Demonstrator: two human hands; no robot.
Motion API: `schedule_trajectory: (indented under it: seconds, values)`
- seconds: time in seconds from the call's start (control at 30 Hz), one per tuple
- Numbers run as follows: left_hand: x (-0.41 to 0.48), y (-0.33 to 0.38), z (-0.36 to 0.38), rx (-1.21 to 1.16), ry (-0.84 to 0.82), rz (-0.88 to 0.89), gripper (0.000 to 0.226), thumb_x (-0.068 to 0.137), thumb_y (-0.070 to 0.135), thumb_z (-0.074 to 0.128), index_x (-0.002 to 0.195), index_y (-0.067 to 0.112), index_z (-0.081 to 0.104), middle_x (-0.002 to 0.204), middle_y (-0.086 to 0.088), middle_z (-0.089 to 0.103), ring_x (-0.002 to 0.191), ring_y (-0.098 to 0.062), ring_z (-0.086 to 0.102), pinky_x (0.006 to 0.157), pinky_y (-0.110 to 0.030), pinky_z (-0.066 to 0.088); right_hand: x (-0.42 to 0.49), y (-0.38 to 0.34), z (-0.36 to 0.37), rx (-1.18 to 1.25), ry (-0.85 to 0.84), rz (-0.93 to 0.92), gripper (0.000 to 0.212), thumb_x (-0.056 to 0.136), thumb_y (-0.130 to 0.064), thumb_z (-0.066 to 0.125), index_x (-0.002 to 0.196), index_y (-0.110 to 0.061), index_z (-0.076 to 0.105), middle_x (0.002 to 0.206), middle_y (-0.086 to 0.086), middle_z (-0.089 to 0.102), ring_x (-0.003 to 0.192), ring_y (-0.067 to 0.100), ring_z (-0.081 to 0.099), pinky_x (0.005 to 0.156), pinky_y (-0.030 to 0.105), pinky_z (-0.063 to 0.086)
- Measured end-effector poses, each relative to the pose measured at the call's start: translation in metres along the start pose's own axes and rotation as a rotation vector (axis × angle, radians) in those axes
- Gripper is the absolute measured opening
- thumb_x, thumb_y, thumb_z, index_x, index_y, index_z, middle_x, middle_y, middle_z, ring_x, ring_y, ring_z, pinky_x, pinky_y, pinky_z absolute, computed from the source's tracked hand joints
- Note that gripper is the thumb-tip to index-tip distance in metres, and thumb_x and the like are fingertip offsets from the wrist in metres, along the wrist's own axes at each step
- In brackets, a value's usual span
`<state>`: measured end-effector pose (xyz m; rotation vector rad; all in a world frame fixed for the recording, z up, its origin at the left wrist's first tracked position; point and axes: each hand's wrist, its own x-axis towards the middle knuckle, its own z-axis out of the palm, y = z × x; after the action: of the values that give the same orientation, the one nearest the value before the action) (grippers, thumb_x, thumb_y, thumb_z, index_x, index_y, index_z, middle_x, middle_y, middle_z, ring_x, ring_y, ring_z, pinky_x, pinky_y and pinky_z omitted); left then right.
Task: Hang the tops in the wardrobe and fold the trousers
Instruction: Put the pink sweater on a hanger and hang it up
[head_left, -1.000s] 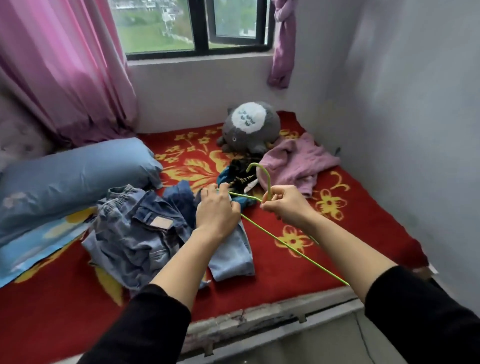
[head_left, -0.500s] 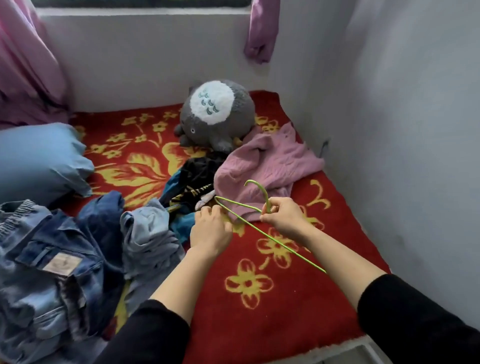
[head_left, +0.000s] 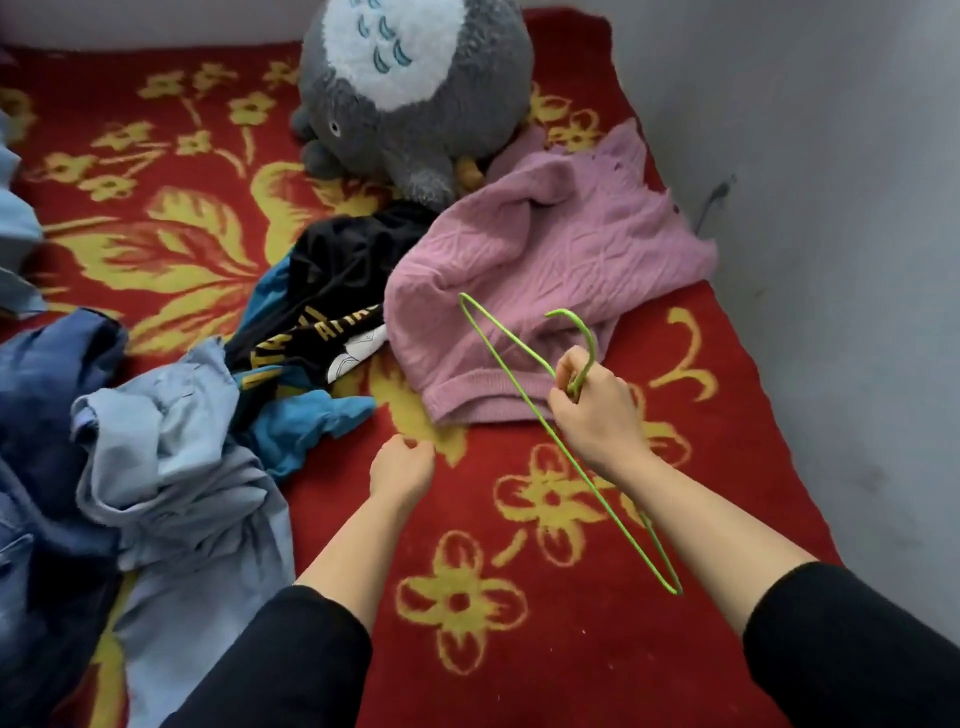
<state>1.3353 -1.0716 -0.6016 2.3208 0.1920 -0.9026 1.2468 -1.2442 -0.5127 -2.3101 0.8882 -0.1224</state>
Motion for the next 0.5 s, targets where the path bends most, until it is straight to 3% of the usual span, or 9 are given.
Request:
schedule_trajectory:
  seconds: [0.1,0.17,0.23,0.33,0.4,0.5]
  values:
    - [0.039,-0.002,0.028,-0.179,0.013,-0.066,0.034,0.09,0.029,0.052,0.105,0.001,0.064,0.111,-0.02,0.065,0.108,-0.035,0.058,0.085,-0.035,0.043,0.018,0.026,0.022,-0.074,-0.058,-0.109,0.016,0.087,-0.01,0.05,0.1,-0.019,0.054,0.087,0.013,0.064,0.087,0.041,0.059,0.069,0.04,0.043]
    - [0.06,-0.003,0.044,-0.307,0.027,-0.105,0.047,0.088,0.038,0.056,0.107,-0.004,0.062,0.113,-0.025,0.063,0.108,-0.039,0.058,0.088,-0.039,0.046,0.026,0.044,0.035,-0.127,-0.115,-0.137,0.024,0.09,-0.014,0.048,0.109,-0.024,0.058,0.103,0.009,0.064,0.095,0.039,0.061,0.076,0.042,0.048]
    - [0.081,-0.004,0.059,-0.391,0.025,-0.147,0.057,0.081,0.048,0.059,0.109,-0.001,0.063,0.116,-0.023,0.062,0.108,-0.038,0.058,0.091,-0.041,0.047,0.031,0.059,0.045,-0.163,-0.158,-0.127,0.026,0.089,-0.014,0.047,0.108,-0.025,0.061,0.103,0.006,0.061,0.098,0.038,0.06,0.08,0.045,0.049]
    - [0.105,0.0,0.072,-0.543,0.01,-0.171,0.031,0.087,0.04,0.061,0.096,0.01,0.059,0.099,-0.011,0.062,0.088,-0.026,0.058,0.082,-0.032,0.045,0.035,0.072,0.056,-0.206,-0.217,-0.113,0.029,0.088,-0.011,0.046,0.107,-0.024,0.063,0.101,0.006,0.057,0.097,0.036,0.059,0.078,0.042,0.048]
    - [0.118,0.002,0.075,-0.591,0.006,-0.176,0.027,0.088,0.033,0.063,0.103,0.01,0.061,0.095,-0.005,0.058,0.081,-0.017,0.053,0.076,-0.028,0.044,0.037,0.074,0.06,-0.239,-0.254,-0.112,0.032,0.088,-0.009,0.044,0.11,-0.024,0.063,0.1,0.006,0.055,0.096,0.036,0.059,0.075,0.041,0.047]
    - [0.115,0.01,0.064,-0.674,-0.024,-0.116,0.009,0.084,0.017,0.066,0.087,0.01,0.061,0.071,-0.005,0.054,0.061,-0.016,0.046,0.051,-0.02,0.038,0.042,0.07,0.064,-0.205,-0.244,-0.131,0.037,0.087,-0.011,0.043,0.114,-0.026,0.063,0.1,0.006,0.056,0.096,0.036,0.059,0.078,0.043,0.048]
